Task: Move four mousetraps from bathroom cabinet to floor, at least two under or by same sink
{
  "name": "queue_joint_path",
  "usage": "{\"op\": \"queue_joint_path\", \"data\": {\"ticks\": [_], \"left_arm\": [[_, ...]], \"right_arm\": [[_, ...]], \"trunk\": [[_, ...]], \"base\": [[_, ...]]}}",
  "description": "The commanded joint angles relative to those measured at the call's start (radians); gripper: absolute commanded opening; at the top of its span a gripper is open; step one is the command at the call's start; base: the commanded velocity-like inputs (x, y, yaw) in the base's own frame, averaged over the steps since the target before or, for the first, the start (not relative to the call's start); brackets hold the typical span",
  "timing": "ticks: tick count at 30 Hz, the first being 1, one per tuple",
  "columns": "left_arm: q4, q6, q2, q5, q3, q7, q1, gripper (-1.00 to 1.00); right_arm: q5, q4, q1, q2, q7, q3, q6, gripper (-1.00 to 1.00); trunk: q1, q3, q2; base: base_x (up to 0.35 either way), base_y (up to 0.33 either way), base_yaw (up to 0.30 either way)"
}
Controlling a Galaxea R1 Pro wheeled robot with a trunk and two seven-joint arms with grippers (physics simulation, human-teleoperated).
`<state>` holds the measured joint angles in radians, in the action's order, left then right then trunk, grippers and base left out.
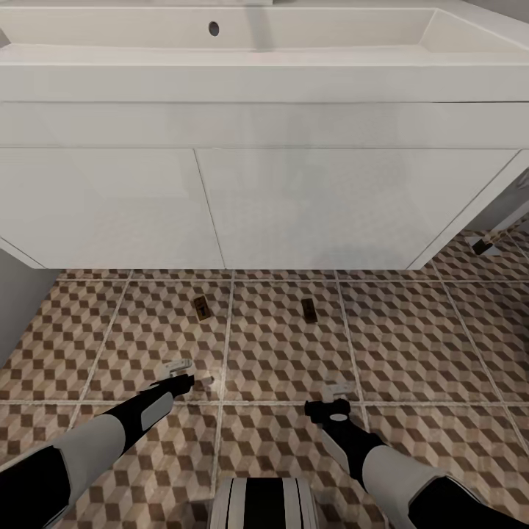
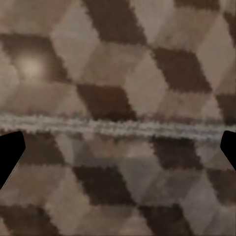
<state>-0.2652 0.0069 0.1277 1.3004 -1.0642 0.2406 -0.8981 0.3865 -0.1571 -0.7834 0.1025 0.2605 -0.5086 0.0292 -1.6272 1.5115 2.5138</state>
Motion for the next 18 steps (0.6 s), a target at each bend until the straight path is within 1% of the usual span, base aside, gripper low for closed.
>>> {"op": "queue_joint_path", "data": {"ticks": [1,5,10,18], "left_arm": [[-0.004,0.001,0.002,0.007,-0.009,0.008,0.0,1.0],[0.001,0.001,0.003,0.006,-0.009,0.008,0.0,1.0],[0.006,0.001,0.005,0.007,-0.01,0.008,0.002,1.0],[0.007,0.001,0.005,0.006,-0.01,0.008,0.004,1.0]], "right_arm": [[0.01,0.001,0.0,0.0,0.004,-0.008,0.003,1.0],[0.009,0.017,0.003,0.0,0.004,-0.008,0.005,1.0],[0.007,0.074,0.005,0.001,0.003,-0.01,0.007,1.0],[0.004,0.089,0.005,-0.001,0.003,-0.01,0.01,1.0]], "trunk": [[0.0,0.001,0.0],[0.0,0.001,0.0],[0.0,0.001,0.0],[0.0,0.001,0.0]], "base": [[0.0,0.0,0.0],[0.0,0.0,0.0],[0.0,0.0,0.0],[0.0,0.0,0.0]]}}
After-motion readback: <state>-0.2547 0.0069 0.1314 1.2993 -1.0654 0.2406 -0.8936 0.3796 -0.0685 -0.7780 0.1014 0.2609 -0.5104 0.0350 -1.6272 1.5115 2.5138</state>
